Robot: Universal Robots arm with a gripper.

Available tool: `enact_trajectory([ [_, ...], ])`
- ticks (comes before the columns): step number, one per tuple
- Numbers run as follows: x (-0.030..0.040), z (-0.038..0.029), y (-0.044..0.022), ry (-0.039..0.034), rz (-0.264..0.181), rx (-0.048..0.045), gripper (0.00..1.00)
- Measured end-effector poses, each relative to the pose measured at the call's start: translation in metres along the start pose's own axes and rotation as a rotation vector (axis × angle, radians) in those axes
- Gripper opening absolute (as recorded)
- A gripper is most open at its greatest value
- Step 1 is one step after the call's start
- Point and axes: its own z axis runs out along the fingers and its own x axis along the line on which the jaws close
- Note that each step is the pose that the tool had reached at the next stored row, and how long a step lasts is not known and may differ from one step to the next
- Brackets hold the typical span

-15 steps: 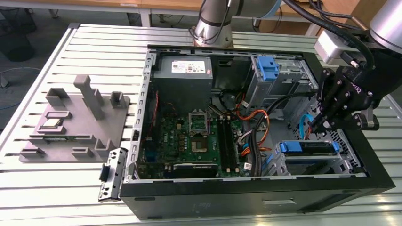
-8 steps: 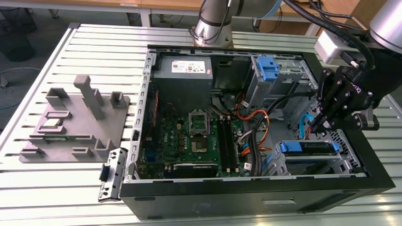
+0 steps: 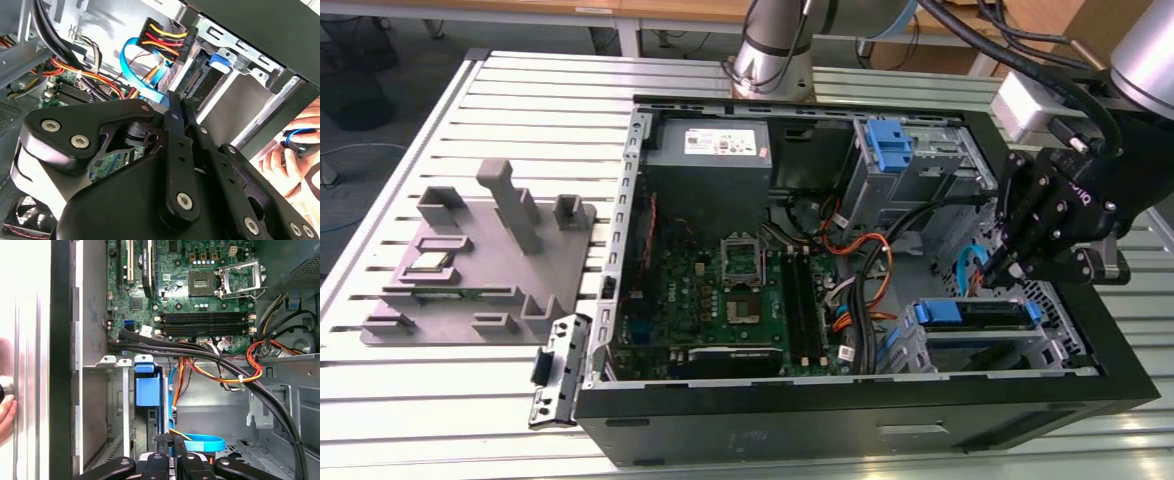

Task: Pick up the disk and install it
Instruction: 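Insert the first disk wire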

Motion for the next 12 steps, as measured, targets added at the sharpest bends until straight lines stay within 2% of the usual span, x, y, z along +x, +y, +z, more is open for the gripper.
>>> enact_trajectory([
  [6, 0.0065, 0.0036, -0.0002, -0.0072, -0.008, 0.0082, 0.16],
  [12, 0.0117, 0.0078, 0.0015, -0.0083, -0.019, 0.0177, 0.16],
])
